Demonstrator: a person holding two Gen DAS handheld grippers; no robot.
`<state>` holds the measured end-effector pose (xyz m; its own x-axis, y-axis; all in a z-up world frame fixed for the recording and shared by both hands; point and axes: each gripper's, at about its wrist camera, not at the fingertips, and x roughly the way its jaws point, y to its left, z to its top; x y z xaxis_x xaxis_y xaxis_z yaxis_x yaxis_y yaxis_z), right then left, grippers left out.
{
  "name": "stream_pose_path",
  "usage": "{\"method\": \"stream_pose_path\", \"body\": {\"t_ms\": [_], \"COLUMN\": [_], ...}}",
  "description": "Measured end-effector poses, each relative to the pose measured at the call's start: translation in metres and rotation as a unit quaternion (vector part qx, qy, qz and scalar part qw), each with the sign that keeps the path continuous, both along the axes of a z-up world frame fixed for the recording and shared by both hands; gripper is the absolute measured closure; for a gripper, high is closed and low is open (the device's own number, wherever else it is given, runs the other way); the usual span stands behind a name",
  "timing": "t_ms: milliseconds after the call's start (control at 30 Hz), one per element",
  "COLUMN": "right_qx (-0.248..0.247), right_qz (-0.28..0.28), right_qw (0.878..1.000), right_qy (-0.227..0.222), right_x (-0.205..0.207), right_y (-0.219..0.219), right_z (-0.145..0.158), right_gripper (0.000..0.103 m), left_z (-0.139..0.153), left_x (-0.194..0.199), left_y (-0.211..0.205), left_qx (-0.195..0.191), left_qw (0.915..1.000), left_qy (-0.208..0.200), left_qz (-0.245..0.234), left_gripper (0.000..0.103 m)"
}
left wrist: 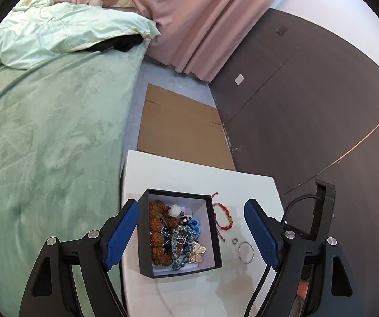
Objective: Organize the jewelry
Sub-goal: 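Lift the red string bracelet and drop it into the black box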
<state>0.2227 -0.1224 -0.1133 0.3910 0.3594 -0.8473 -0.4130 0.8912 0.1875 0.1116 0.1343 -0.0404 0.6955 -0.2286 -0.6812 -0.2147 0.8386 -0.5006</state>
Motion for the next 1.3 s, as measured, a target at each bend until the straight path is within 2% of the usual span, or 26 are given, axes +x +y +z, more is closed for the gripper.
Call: {"method": "stream_pose_path", "body": {"t_ms": [67,133,167,200,367,400,467,500,633,767,1000,1167,1300], "right_qx": [-0.006,-0.021,-0.023,-0.023,-0.009,-0.021,-0.063,-0.061,-0.022,0.023,0.114,0.152,0.176], "right_qz": [-0.004,-0.012,-0.017,-0.023,-0.018,-0.014,0.0,0.005,-0.018,-0.021,0.02,0.056,0.099], "right_qw": [1.0,0.998,0.998,0.998,0.998,0.999,0.997,0.997,0.997,0.999,0.993,0.987,0.979], "right_qy": [0.024,0.049,0.05,0.048,0.058,0.047,0.034,0.038,0.067,0.044,-0.008,-0.012,0.013], "right_x": [0.007,0.015,0.017,0.019,0.025,0.023,0.018,0.017,0.016,0.005,-0.031,-0.047,-0.054], "right_y": [-0.001,-0.002,-0.004,-0.006,-0.004,0.0,0.012,0.015,0.006,0.003,0.013,0.033,0.056], "right_z": [-0.013,-0.03,-0.035,-0.039,-0.049,-0.049,-0.049,-0.05,-0.044,-0.013,0.046,0.057,0.053], "right_gripper": [0.1,0.085,0.073,0.07,0.071,0.075,0.094,0.095,0.095,0.096,0.095,0.095,0.094], "left_z": [0.001,0.001,0.002,0.003,0.005,0.005,0.005,0.005,0.005,0.007,0.011,0.011,0.008], "left_x": [-0.004,-0.007,-0.008,-0.009,-0.013,-0.014,-0.014,-0.014,-0.015,-0.018,-0.027,-0.032,-0.035], "left_y": [0.001,0.001,0.002,0.001,0.007,0.008,0.01,0.01,0.012,0.015,0.022,0.024,0.028], "left_qx": [-0.003,-0.004,-0.004,-0.004,-0.014,-0.014,-0.016,-0.017,-0.022,-0.023,-0.016,-0.007,-0.004], "left_qw": [1.0,1.0,1.0,1.0,0.9998,0.9998,0.9998,0.9998,0.9997,0.9996,0.9994,0.9995,0.9995], "left_qy": [-0.002,-0.004,-0.005,-0.005,-0.014,-0.014,-0.013,-0.012,-0.011,-0.013,-0.025,-0.021,-0.017], "left_qz": [0.0,-0.002,-0.003,-0.003,0.006,0.006,0.007,0.006,0.005,0.006,0.018,0.022,0.026], "left_gripper": [0.018,0.016,0.015,0.014,0.007,0.007,0.007,0.007,0.007,0.007,0.003,0.001,0.001]}}
